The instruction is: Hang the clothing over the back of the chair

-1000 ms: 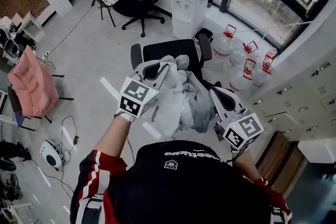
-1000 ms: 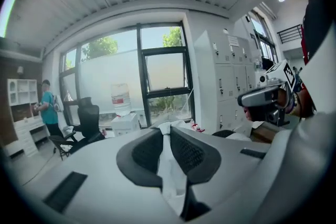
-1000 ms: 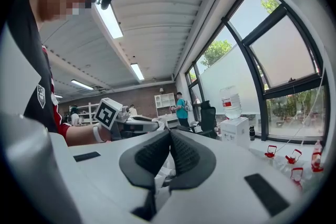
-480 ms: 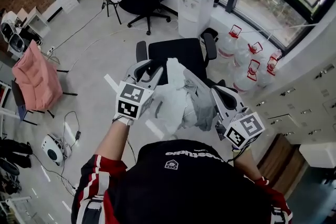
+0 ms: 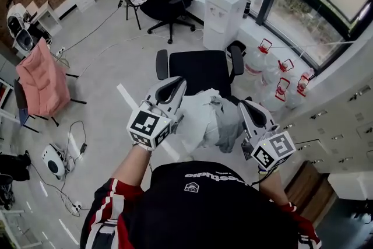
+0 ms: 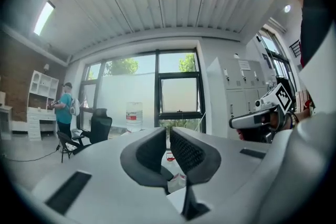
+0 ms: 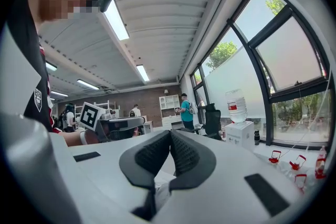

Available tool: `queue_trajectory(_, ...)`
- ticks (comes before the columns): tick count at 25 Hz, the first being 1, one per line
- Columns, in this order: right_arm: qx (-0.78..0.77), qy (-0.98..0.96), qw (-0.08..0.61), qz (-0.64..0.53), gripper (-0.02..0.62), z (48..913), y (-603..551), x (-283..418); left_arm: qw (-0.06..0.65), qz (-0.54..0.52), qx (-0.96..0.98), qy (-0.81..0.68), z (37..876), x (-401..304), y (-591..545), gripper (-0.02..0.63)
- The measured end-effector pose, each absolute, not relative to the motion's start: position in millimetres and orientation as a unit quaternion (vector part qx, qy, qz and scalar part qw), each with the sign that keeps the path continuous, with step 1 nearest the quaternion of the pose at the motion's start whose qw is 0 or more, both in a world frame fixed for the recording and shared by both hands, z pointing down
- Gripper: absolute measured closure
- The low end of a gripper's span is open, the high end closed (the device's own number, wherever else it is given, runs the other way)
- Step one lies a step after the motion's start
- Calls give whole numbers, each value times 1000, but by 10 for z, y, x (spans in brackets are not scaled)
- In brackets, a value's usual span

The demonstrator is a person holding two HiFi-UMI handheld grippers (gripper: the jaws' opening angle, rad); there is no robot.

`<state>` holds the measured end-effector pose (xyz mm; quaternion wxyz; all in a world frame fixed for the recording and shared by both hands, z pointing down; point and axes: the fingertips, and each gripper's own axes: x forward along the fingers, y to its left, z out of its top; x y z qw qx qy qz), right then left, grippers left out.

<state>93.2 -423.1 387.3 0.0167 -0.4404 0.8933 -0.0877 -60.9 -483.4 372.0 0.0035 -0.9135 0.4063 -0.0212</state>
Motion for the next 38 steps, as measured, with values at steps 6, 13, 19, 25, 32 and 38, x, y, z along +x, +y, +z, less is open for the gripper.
queue_trajectory(6,-445,892,21,-69,583,3750,-4264,946,13,11,-919,394,3557,-562,-4631,580)
queue_trajectory(13,-451,890,29,-55,584,3680,-4273,938,14,11,-923,385,3547,-519,-4545,581)
queue_trajectory(19,-459,887,25,-49,584,3682,-4288,933,7,15,-926,377,3567,-507,-4541,581)
queue_trajectory(25,-455,890,20,-36,584,3670,-4265,934,-19,34,-929,369,3534,-495,-4558,581)
queue_trajectory(32,-466,883,20,-43,584,3669,-4269,983,-11,32,-930,366,3527,-457,-4583,581)
queue_trajectory(38,-467,883,21,-43,584,3666,-4281,1014,-12,34,-930,366,3512,-455,-4597,581)
